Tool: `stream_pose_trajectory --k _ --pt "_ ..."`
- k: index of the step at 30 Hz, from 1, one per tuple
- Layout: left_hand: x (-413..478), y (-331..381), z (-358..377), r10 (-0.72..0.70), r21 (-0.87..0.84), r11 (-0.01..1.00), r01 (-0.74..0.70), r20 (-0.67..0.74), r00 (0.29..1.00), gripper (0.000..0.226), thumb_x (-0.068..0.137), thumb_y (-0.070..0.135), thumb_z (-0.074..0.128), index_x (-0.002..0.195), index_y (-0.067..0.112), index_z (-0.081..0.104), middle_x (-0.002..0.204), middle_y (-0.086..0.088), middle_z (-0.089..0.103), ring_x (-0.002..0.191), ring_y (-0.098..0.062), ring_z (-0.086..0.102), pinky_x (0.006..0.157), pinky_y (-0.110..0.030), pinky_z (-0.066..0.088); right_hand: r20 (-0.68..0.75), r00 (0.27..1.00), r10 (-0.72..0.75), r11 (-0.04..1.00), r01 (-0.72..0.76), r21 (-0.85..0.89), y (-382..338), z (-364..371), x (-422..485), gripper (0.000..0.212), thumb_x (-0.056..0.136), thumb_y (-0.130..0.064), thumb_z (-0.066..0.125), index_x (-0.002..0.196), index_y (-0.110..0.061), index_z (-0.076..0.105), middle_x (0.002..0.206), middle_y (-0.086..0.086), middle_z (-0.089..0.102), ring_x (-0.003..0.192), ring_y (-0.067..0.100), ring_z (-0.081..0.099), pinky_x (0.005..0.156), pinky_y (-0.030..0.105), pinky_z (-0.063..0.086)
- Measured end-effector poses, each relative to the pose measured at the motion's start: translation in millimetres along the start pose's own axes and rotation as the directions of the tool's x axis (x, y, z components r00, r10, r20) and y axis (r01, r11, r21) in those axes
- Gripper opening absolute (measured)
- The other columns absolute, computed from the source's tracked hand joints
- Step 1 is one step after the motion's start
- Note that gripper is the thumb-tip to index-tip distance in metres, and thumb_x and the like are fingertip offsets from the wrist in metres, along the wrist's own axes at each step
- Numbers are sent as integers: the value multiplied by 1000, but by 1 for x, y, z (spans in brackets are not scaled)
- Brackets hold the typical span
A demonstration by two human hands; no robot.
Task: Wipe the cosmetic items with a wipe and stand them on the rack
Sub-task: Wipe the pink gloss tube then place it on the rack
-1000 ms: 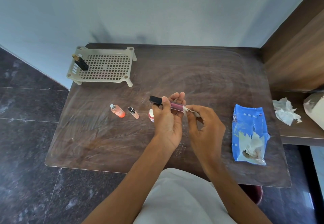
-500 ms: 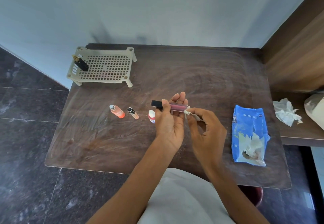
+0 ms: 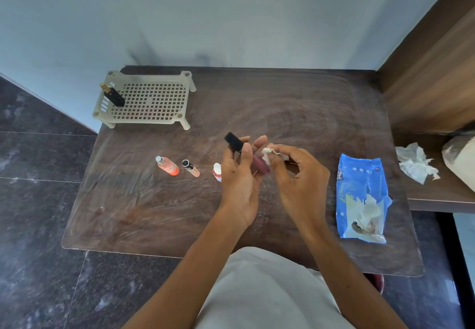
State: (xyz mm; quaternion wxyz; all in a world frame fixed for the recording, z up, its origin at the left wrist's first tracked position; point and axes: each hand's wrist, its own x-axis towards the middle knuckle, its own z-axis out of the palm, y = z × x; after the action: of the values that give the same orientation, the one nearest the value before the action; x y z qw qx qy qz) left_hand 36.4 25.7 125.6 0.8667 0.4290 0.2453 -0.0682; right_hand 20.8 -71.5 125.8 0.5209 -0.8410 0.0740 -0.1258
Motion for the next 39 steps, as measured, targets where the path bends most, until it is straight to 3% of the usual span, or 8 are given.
stream_pose_trajectory --k 7,13,18,23,29,34,37,39 --pt "0 -4 0 0 10 1000 0 8 1000 28 105 24 45 129 12 54 123 -6 71 116 -22 68 88 -32 56 74 977 -201 946 213 -242 8 7 -11 21 90 -14 70 110 -14 76 95 -2 70 84 5 62 75 1 42" --pt "-4 -12 2 -30 118 992 37 -58 998 19 105 26 48 117 18 61 116 -1 75 111 -20 69 85 -32 52 83 982 -169 950 185 -253 20 5 -19 20 89 -9 70 108 -10 77 94 2 71 80 9 66 75 -2 41" --pt "-7 -11 4 -26 145 989 32 -40 999 27 104 26 49 125 14 61 117 -1 74 111 -23 66 91 -37 51 55 992 -112 984 119 -133 5 8 -4 19 94 -12 66 110 -18 75 100 -6 72 87 2 65 77 3 46" --pt "-3 -7 -1 63 165 984 -61 -7 998 28 106 27 45 124 14 61 118 -2 74 108 -19 70 77 -31 57 118 988 97 993 -104 59 12 2 -10 13 95 -20 66 104 -21 75 88 -15 74 81 -1 70 70 10 51" --pt "-4 -20 -9 110 340 931 -134 90 990 30 107 25 40 119 6 60 116 -7 74 108 -19 71 97 -36 55 217 939 266 960 -279 30 26 0 -23 19 95 -23 65 112 -22 75 95 -13 76 87 0 70 79 20 57" --pt "-10 -27 -10 165 399 891 -217 160 973 33 108 22 38 126 5 60 109 -4 71 69 -9 61 67 -14 51 97 956 278 945 -290 153 3 5 -5 18 96 -23 65 110 -25 76 89 -14 76 84 -1 71 75 15 55" --pt "-5 -20 -8 184 374 900 -224 139 973 32 108 23 37 127 8 58 123 -3 71 110 -11 68 89 -30 56 117 973 198 974 -209 89 -3 3 -8 17 96 -23 65 109 -23 75 88 -17 74 81 -7 68 69 4 48" --pt "-2 -14 -8 193 353 908 -224 123 974 32 108 24 36 130 11 56 126 -3 70 119 -16 66 96 -36 54 138 975 173 983 -180 42 3 2 -20 17 95 -23 65 108 -23 76 88 -20 73 81 -9 67 68 2 45"
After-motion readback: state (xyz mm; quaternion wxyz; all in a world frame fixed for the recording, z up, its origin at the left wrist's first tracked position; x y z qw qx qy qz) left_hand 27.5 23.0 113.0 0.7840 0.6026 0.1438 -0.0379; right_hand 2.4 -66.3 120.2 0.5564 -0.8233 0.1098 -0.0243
